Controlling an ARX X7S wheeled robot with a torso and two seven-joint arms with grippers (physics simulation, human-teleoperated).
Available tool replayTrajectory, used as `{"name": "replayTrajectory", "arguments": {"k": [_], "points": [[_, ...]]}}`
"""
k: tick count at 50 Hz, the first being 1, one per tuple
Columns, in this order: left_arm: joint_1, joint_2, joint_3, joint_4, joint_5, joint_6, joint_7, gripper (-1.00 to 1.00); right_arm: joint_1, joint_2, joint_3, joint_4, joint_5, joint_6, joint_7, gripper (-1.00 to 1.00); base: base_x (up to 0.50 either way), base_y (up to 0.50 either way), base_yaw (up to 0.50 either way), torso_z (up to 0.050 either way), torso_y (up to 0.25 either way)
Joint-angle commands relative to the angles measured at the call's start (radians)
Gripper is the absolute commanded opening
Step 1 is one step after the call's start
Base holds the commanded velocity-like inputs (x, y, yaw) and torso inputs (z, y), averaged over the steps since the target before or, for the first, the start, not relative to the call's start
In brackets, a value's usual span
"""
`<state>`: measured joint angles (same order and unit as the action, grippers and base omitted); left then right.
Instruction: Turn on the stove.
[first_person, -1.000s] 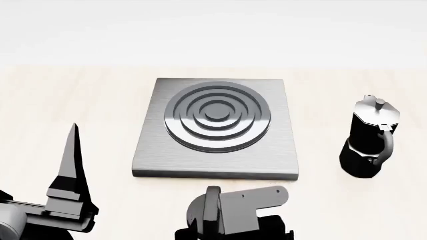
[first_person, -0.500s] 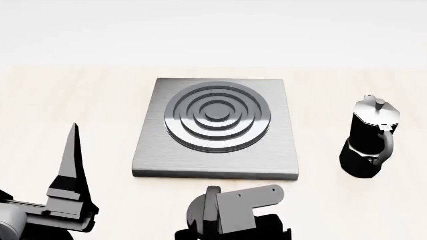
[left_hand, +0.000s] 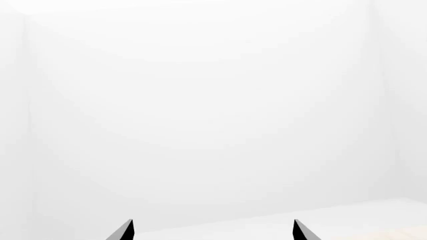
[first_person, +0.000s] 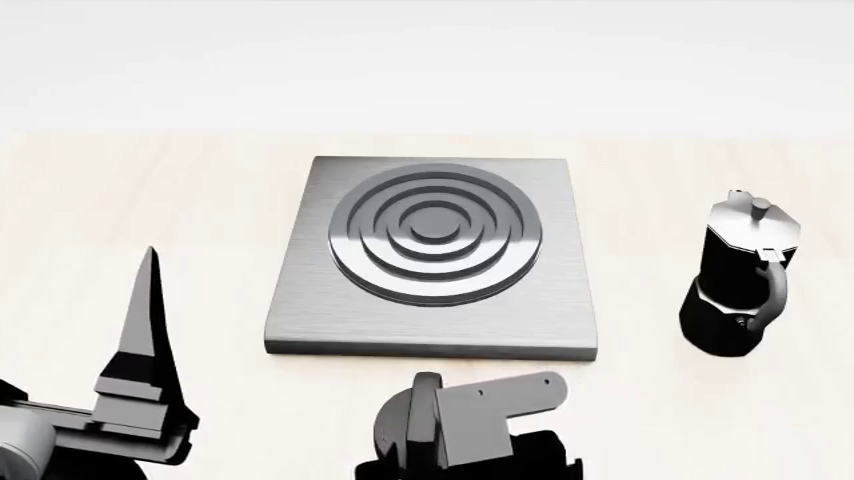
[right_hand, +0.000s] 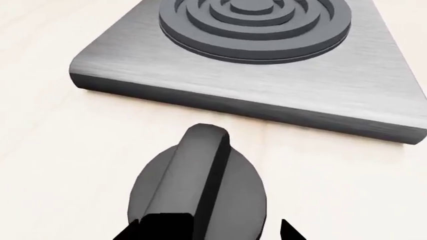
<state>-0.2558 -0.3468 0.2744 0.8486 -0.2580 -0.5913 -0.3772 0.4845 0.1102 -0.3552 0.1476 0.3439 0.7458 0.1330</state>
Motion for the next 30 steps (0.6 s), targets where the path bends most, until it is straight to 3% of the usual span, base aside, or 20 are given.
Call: {"name": "replayTrajectory", "arguments": {"k": [1, 30], "points": [[-0.001, -0.003, 0.0, 0.002, -0.005, -0.001, -0.004, 1.0, 0.003, 0.005, -0.006, 0.027, 0.005, -0.018, 0.001, 1.0, 0.0, 0.0, 0.0, 0.0, 0.0], [-0.006, -0.011, 0.009, 0.001, -0.01, -0.001, -0.015, 1.0, -0.035, 0.042, 0.031, -0.016, 0.02, -0.022, 0.072, 1.0, 0.0, 0.0, 0.0, 0.0, 0.0]]}}
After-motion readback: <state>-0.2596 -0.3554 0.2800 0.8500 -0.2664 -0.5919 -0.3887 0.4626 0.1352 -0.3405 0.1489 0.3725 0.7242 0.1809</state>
